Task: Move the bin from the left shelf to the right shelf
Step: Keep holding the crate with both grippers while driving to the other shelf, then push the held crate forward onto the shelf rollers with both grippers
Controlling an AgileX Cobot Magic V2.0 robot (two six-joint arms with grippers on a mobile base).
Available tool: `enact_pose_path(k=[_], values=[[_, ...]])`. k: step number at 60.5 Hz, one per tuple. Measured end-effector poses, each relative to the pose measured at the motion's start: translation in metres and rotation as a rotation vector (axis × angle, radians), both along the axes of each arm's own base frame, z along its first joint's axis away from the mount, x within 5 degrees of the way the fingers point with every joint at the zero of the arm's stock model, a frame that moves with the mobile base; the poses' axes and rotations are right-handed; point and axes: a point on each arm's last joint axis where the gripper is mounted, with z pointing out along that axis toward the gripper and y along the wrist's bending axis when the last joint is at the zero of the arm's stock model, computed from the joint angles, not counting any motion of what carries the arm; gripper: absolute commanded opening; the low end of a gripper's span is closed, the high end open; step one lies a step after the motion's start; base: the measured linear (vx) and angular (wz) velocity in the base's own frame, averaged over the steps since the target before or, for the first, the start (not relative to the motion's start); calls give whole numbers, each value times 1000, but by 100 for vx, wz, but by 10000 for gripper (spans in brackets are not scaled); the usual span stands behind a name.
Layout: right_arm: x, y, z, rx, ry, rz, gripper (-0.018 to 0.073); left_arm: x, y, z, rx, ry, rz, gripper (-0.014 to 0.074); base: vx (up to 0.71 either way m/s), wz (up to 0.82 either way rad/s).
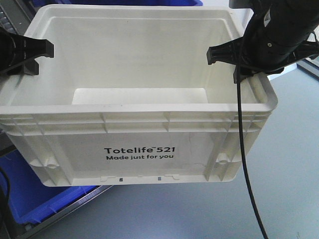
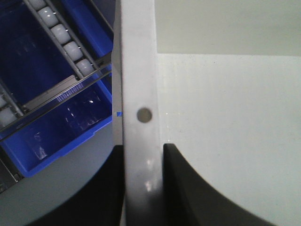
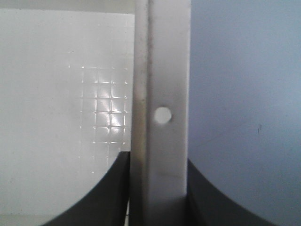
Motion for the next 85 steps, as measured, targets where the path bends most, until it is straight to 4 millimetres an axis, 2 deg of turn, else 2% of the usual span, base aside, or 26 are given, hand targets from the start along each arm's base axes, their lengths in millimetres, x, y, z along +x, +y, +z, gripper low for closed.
enact_pose_path(k=[85], values=[[-3,0,1,6,1,-3,-8,-1,0,-1,-3,21,5,92,5,23]])
